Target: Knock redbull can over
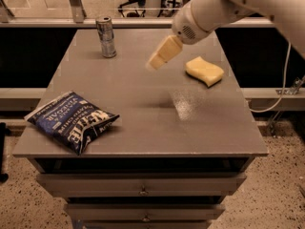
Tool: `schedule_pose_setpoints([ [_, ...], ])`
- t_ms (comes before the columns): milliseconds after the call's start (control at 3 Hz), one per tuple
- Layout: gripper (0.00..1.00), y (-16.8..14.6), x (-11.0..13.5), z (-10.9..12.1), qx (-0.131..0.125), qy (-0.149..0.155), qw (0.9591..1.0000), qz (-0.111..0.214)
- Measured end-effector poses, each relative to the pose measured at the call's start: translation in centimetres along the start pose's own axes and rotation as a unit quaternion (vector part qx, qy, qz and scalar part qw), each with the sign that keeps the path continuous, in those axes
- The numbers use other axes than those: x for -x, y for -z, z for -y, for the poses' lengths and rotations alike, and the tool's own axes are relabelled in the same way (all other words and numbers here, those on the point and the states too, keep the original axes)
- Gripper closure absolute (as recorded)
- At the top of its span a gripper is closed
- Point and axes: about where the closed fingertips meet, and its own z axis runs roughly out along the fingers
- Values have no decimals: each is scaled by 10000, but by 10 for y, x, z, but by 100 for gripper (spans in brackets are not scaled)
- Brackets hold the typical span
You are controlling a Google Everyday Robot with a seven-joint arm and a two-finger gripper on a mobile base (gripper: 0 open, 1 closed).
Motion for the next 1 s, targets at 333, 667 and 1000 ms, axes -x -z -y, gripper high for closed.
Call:
schedule_pose_setpoints([
  [333,0,-62,26,26,-14,-332,9976,603],
  [667,0,-117,52,49,-18,-560,9915,1172],
  [1000,0,-159,78,66,-3,-652,9843,1637],
])
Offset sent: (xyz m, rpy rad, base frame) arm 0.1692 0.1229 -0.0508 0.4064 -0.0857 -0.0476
